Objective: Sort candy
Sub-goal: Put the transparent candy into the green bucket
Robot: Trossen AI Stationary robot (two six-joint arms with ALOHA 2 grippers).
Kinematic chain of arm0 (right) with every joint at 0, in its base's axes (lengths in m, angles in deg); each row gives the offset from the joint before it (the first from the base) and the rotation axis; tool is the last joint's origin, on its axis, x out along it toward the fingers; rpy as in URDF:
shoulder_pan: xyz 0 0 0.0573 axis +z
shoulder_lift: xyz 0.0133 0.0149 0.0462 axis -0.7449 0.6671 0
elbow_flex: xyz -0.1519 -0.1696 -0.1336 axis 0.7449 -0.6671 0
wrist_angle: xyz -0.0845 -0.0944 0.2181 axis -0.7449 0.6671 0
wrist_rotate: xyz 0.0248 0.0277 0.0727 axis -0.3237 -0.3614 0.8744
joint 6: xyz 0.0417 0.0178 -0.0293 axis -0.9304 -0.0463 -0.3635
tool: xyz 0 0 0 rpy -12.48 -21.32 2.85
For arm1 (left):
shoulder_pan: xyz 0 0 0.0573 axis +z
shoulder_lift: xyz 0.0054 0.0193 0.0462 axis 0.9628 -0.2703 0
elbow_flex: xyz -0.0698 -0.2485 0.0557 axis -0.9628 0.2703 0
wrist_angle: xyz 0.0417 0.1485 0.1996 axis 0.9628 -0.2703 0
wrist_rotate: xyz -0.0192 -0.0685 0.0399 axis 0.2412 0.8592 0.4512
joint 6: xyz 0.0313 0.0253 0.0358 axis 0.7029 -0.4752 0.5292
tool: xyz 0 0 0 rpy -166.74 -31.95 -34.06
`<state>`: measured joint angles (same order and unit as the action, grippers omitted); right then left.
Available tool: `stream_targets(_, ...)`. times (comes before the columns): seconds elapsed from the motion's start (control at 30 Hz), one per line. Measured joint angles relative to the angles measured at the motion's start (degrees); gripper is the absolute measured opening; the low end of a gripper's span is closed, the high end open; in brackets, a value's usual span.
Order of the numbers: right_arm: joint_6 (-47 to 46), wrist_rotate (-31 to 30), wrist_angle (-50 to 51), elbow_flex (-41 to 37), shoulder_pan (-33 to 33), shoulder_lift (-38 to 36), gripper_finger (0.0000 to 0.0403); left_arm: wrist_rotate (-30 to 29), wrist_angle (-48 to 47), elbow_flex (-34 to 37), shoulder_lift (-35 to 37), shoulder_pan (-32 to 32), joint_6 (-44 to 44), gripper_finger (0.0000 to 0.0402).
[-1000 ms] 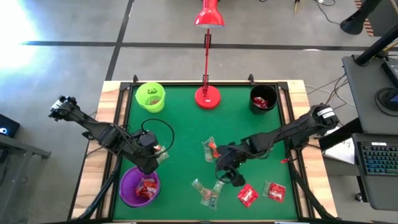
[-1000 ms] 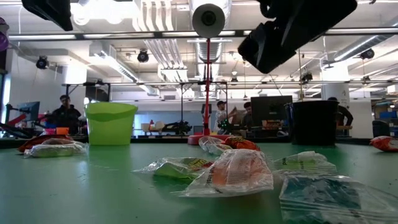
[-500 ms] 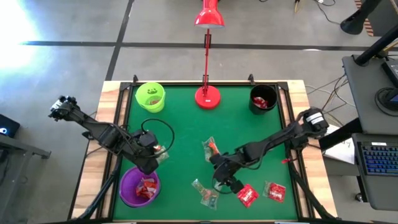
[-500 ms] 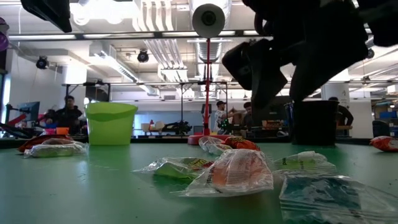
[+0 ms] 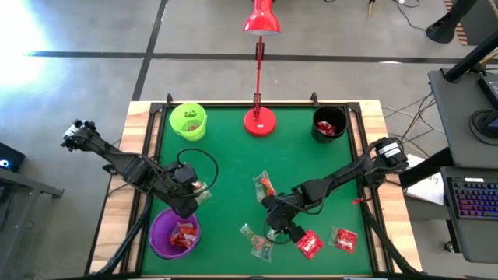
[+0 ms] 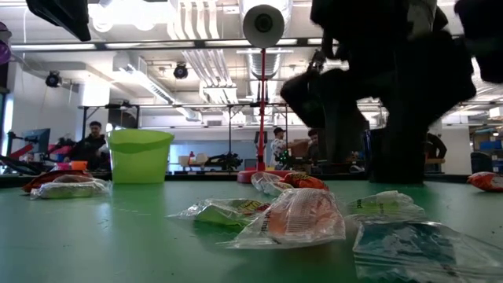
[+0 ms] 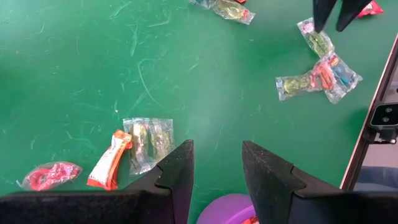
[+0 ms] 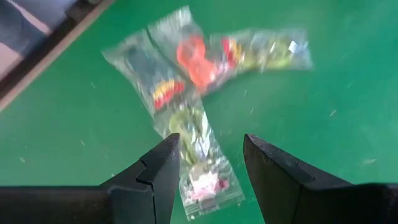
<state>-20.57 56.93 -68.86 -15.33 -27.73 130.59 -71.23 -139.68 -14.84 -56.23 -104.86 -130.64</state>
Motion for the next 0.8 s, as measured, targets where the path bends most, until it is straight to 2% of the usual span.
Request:
stream_targets(0.57,1.14,0.02,-1.4,0.15,1.95,6.46,0.0166,0.0,-1.28,0.02,0.0,0.02,0.02,0.0118)
stream_targets(0.67,-0.85,0.0,-1.69,0.2,1.94,7.06,0.0146,-0.02,-1.35,0.02,0.0,0.02,0.02,0.0118)
stream_targets(0.8,-3.43,-0.06,-1.73,0.2,1.95,6.83,0.0086,0.01,-1.63,0.02,0.0,0.02,0.02,0.0118)
